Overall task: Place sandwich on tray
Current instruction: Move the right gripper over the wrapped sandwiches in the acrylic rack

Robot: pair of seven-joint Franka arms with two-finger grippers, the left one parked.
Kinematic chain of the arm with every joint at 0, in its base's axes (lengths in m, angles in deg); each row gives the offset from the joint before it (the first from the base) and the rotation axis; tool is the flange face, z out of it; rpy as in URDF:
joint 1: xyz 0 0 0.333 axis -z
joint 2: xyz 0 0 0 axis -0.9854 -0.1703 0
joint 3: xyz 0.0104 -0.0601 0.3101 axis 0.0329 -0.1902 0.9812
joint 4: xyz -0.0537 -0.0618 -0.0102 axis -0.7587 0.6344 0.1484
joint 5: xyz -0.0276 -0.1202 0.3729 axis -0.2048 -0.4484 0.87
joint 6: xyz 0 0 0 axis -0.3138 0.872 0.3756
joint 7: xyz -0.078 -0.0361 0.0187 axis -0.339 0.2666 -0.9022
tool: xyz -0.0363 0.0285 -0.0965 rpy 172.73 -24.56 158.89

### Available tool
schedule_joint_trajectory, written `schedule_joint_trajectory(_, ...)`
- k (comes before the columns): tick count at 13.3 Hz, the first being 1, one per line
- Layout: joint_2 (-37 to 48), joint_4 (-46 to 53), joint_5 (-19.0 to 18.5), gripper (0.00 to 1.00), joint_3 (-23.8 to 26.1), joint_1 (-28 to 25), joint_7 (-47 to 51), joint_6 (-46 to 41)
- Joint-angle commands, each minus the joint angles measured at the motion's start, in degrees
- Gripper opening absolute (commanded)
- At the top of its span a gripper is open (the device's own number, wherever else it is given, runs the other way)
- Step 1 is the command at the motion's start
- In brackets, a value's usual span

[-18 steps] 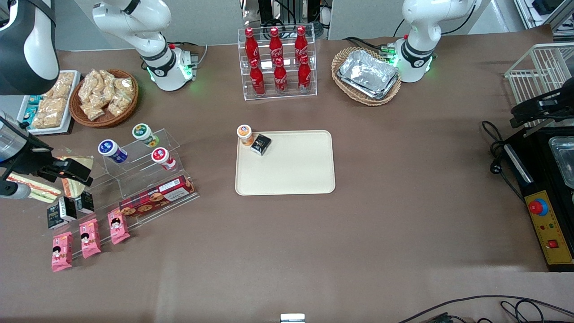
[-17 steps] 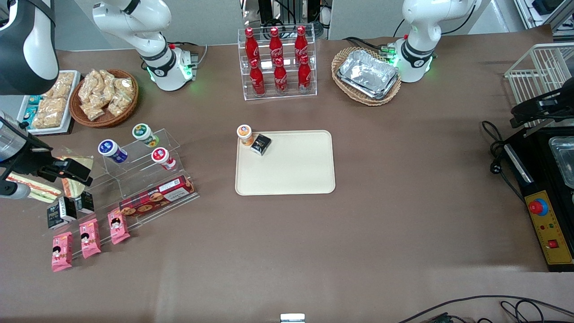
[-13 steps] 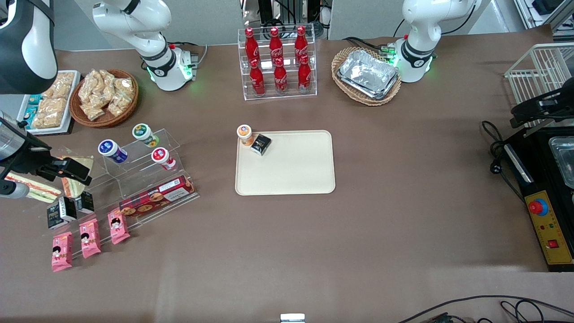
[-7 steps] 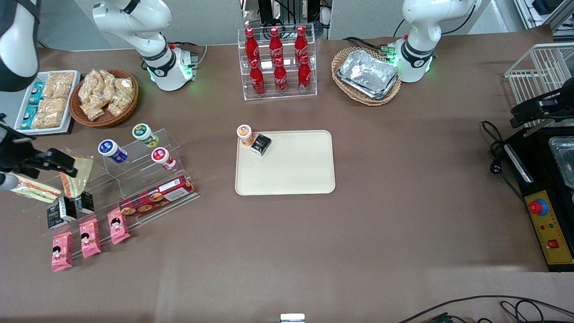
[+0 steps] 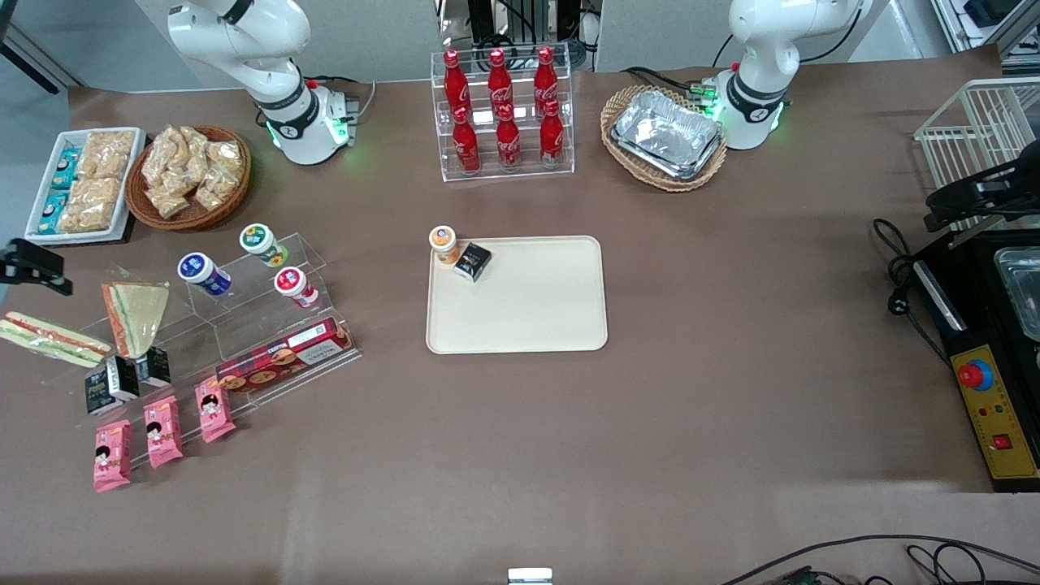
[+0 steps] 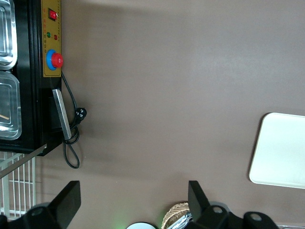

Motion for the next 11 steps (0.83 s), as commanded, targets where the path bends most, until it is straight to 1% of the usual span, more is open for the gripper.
schedule_joint_trajectory(1,0.67,-0.53,1.61,1.0,-3.92,0.07,-11.39,-0.91)
schedule_joint_trajectory(4,0.32,-0.62,2.22,1.0,-6.39,0.16,-19.14,-0.39)
schedule_joint_trajectory(6,-0.47,-0.8,4.33,1.0,-8.23,0.42,-23.62,-0.04)
schedule_joint_trajectory(11,-1.44,-2.64,4.69,1.0,-10.0,0.6,-33.37,1.19)
